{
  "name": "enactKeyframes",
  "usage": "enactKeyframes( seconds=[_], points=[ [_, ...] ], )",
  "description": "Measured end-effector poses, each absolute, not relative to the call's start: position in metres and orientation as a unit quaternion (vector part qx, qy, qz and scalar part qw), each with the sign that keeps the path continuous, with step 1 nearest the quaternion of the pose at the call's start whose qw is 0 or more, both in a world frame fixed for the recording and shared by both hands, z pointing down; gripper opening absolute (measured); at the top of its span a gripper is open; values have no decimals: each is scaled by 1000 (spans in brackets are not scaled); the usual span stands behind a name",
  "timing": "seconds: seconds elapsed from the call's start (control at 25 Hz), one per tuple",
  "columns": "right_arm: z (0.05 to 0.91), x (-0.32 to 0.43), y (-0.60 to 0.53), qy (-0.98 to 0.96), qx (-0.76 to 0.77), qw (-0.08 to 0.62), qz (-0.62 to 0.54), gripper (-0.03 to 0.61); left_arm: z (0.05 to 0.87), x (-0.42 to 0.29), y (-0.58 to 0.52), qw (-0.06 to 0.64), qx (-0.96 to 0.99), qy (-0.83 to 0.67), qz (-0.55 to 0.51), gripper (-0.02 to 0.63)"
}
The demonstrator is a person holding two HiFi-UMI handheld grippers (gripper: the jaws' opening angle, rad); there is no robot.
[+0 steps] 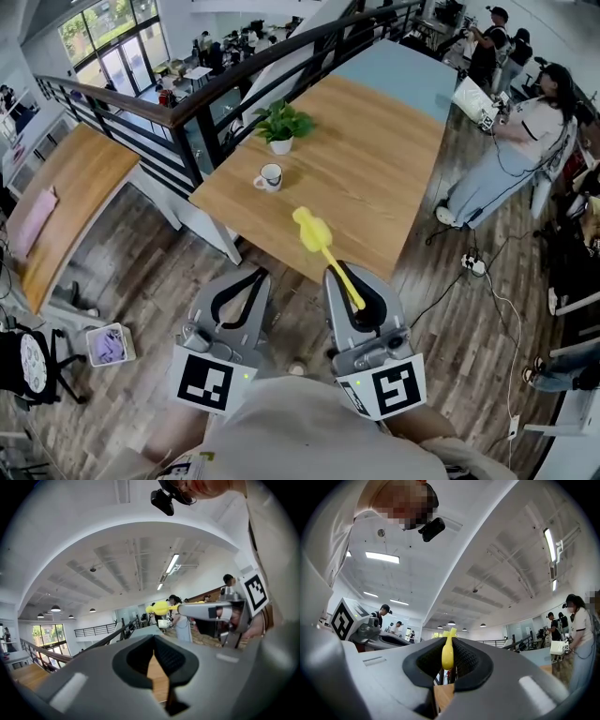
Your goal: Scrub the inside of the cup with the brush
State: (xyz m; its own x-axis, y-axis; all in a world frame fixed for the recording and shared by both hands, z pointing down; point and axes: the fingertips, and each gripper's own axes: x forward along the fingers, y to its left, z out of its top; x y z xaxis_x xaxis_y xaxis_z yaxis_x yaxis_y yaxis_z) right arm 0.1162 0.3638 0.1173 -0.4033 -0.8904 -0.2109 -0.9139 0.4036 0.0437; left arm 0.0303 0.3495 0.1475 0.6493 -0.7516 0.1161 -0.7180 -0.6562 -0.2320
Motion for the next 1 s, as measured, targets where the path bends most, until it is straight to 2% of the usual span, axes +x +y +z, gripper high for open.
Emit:
enactKeyframes(
  seconds=[0.64,1.0],
  points=[
    [139,92,265,819,-566,31,83,34,172,3,240,62,-915,389,-88,2],
    [141,50,148,821,-566,14,76,34,167,-41,121,57,-913,394,-91,2]
  ],
)
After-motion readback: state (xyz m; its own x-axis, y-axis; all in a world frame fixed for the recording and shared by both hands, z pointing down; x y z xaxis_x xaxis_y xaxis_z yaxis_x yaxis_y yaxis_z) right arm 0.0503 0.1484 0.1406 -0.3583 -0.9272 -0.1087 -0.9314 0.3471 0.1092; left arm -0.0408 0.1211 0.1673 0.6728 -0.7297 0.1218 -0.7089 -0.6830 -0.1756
